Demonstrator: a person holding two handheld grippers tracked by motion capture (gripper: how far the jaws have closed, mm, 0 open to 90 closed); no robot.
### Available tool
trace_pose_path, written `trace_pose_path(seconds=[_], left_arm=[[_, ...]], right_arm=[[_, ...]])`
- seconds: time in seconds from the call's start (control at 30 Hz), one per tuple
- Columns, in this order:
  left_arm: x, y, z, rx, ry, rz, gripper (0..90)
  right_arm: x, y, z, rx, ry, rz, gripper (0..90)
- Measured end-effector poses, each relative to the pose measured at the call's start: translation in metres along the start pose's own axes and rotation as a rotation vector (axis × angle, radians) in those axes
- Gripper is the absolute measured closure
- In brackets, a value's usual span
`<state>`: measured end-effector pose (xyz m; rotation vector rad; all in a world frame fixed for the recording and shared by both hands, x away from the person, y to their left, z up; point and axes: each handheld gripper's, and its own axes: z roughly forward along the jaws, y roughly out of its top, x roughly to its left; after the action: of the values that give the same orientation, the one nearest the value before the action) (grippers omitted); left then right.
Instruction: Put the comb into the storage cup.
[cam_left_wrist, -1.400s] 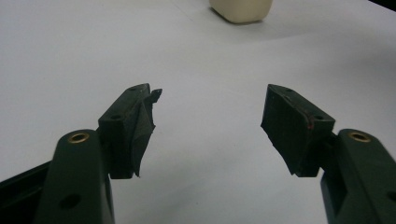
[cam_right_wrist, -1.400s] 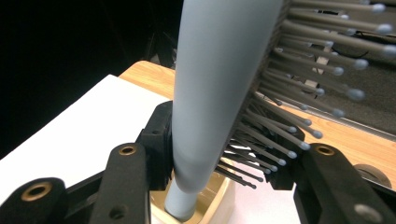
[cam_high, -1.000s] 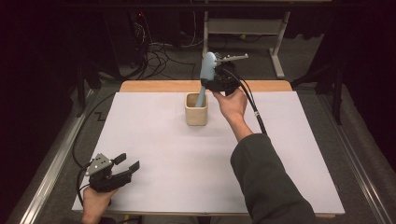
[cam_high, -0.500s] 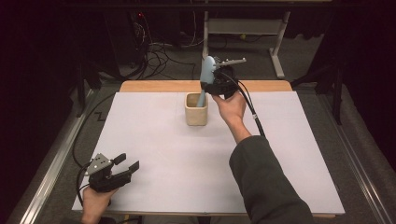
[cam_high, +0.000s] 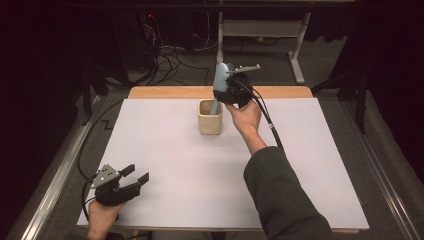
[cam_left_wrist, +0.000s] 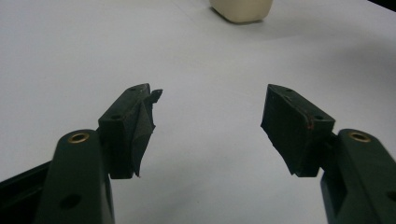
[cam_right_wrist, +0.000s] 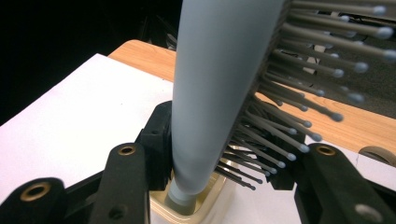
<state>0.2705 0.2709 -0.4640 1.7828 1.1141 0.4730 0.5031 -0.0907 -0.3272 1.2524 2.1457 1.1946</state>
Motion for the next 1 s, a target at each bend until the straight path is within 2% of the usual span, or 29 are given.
trace_pose_path(seconds=[1.0], left_arm=[[0.0, 0.0, 0.0, 0.001, 0.001, 0.001, 34.6]], right_arm=[[0.0, -0.014, 0.018, 0.062, -0.022, -0.007, 52.7]])
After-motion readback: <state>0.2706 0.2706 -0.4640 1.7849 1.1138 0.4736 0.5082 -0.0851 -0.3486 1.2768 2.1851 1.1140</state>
